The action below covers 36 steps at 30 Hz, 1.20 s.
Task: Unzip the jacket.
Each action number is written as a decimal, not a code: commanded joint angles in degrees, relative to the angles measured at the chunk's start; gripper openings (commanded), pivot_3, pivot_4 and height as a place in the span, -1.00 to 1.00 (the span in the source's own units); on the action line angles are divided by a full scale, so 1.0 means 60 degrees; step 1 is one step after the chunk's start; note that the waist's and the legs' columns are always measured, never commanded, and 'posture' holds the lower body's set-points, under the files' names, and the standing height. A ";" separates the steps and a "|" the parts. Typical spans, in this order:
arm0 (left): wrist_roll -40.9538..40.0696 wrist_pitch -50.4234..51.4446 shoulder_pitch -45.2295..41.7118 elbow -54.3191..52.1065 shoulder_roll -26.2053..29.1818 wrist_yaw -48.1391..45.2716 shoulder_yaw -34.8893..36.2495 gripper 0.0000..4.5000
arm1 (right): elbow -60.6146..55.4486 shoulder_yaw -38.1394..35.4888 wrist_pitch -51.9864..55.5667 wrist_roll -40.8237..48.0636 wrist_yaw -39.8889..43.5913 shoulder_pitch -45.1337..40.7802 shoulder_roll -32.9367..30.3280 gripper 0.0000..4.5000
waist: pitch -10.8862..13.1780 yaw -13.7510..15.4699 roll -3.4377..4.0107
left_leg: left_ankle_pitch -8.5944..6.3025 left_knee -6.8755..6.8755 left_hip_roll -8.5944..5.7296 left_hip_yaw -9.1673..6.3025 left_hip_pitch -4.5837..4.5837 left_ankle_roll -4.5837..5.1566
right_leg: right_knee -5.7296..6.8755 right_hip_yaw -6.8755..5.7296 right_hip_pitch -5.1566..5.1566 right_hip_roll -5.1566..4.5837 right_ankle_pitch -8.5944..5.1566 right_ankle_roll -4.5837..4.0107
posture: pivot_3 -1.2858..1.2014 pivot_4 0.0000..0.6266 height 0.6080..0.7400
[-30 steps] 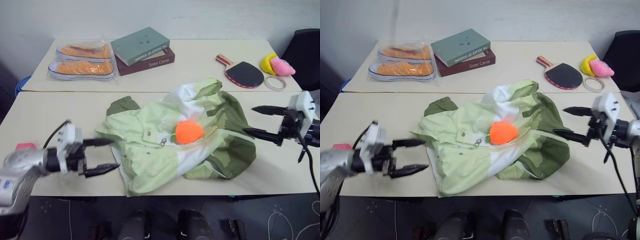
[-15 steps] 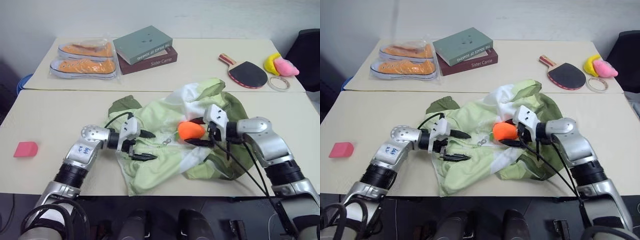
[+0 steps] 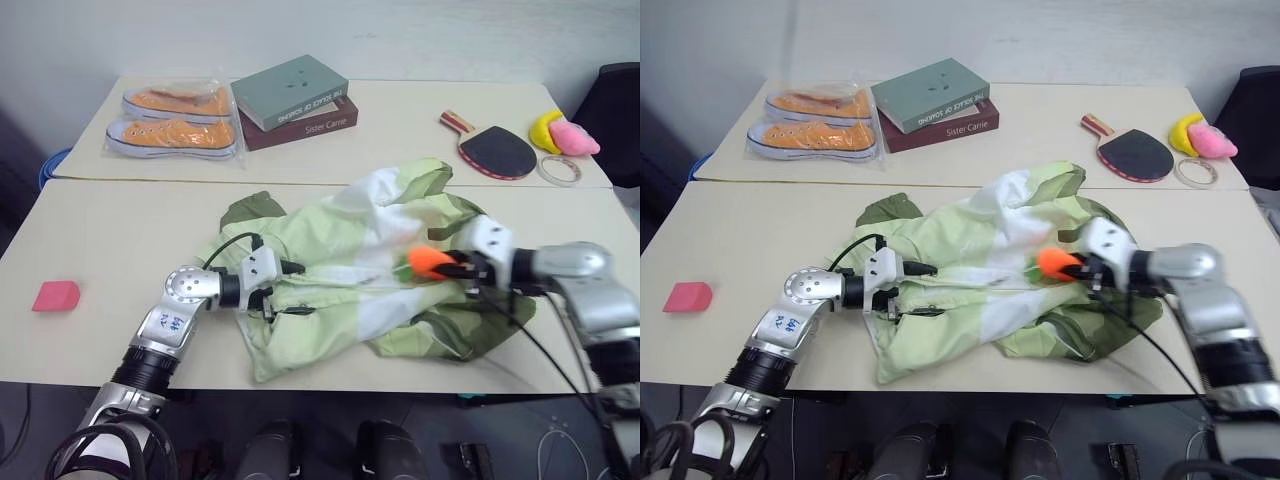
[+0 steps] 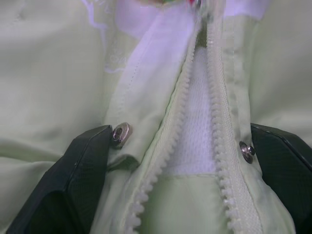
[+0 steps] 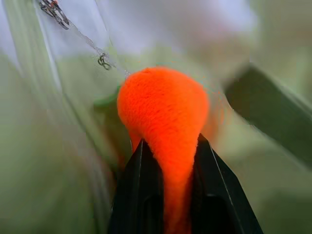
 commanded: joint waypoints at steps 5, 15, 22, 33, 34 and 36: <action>0.0663 0.0287 0.1181 0.0730 0.0369 0.0595 0.0035 1.00 | 0.3139 -0.2478 -0.1322 -0.0224 -0.0241 0.1336 -0.2408 -0.90 | -0.0057 -0.0171 0.0069 | -0.0026 -0.0065 0.0043 0.0018 0.0183 -0.0032 | -0.0128 0.0009 0.0170 -0.0015 -0.0001 -0.0001 | 0.03 -0.52 1.00; 0.0752 -0.0333 0.0825 0.1578 0.0181 0.1222 0.0278 1.00 | 0.6127 -0.3023 -0.1664 -0.0950 -0.2990 0.0704 -0.3070 -0.90 | -0.0149 -0.0252 0.0237 | -0.0066 -0.0088 0.0061 0.0025 0.0259 -0.0052 | -0.0154 0.0048 0.0227 -0.0017 -0.0008 -0.0014 | 0.03 -0.52 1.00; 0.0648 -0.0557 0.0781 0.1867 0.0182 0.1429 0.0325 1.00 | 0.6218 -0.2785 -0.1670 -0.1245 -0.3893 -0.0018 -0.2853 -0.90 | -0.0163 -0.0244 0.0260 | -0.0066 -0.0087 0.0055 0.0023 0.0259 -0.0052 | -0.0154 0.0052 0.0228 -0.0023 -0.0008 -0.0014 | 0.03 -0.52 1.00; -0.1960 0.0965 0.1171 -0.0718 0.0130 0.0697 0.1925 1.00 | 0.3345 -0.4235 -0.1214 0.0604 -0.2008 0.1990 -0.1849 0.15 | -0.0162 -0.0241 0.0268 | -0.0062 -0.0097 0.0065 0.0015 0.0177 -0.0046 | -0.0137 0.0033 0.0164 -0.0009 -0.0009 -0.0016 | 0.03 -0.52 1.00; -0.2351 0.1195 0.1252 -0.1134 0.0211 0.0587 0.2212 1.00 | 0.3185 -0.4534 -0.2152 0.0721 -0.1952 0.2077 -0.1690 0.35 | -0.0148 -0.0250 0.0244 | -0.0058 -0.0087 0.0060 0.0017 0.0141 -0.0040 | -0.0124 0.0035 0.0133 -0.0009 -0.0009 -0.0016 | 0.03 -0.52 1.00; -0.3075 0.1632 0.1417 -0.1931 0.0429 0.0462 0.2853 1.00 | 0.2761 -0.5132 -0.3589 0.1209 -0.1865 0.1919 -0.1233 0.64 | -0.0101 -0.0279 0.0171 | -0.0053 -0.0083 0.0053 0.0025 0.0123 -0.0037 | -0.0112 0.0038 0.0111 -0.0006 -0.0009 -0.0015 | 0.03 -0.52 1.00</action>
